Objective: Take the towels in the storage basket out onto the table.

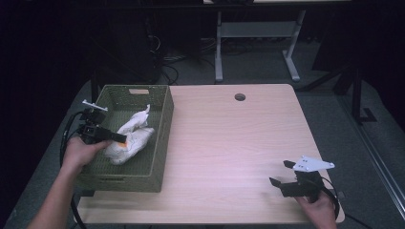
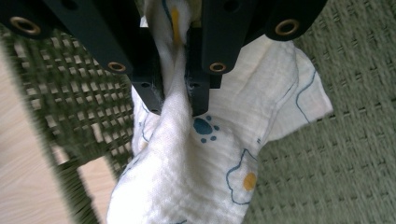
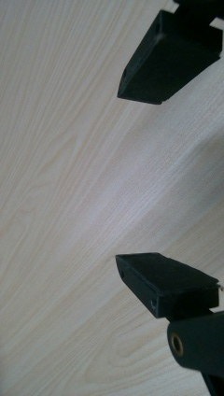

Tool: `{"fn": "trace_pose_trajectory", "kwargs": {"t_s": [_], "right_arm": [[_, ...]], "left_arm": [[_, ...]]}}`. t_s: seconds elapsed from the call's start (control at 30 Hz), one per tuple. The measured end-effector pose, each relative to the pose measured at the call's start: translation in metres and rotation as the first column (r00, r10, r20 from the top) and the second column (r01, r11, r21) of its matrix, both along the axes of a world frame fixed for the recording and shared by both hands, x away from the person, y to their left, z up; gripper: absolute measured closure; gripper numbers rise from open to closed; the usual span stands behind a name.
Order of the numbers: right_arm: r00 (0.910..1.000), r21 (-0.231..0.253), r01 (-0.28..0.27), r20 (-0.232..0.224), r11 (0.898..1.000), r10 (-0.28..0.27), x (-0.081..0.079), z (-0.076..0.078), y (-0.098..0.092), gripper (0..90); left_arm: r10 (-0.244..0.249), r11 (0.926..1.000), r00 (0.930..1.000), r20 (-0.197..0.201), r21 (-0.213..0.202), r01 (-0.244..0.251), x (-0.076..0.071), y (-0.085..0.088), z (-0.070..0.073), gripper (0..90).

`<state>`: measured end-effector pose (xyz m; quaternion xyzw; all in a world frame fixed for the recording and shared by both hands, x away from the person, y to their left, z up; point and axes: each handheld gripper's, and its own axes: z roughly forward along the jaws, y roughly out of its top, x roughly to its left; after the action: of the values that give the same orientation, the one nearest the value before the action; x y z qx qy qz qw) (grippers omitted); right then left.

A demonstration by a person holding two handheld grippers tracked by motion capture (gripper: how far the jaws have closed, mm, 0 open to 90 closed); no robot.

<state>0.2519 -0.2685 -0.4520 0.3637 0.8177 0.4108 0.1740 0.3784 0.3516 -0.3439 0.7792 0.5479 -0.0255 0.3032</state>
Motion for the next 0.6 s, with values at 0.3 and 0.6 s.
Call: {"fn": "trace_pose_trajectory", "kwargs": {"t_s": [0.3, 0.6], "right_arm": [[1.0000, 0.003, -0.001, 0.006, 1.000, 0.001, 0.000, 0.000, -0.001, 16.3], [1.0000, 0.006, -0.003, 0.007, 1.000, 0.003, 0.001, 0.001, -0.001, 16.3]], "left_arm": [[0.001, 0.9991, 0.9999, 0.014, -0.042, 0.000, -0.002, -0.001, 0.020, 79.4], [0.014, 0.9965, 0.9994, 0.030, -0.083, -0.011, -0.004, -0.002, 0.046, 79.4]]}}
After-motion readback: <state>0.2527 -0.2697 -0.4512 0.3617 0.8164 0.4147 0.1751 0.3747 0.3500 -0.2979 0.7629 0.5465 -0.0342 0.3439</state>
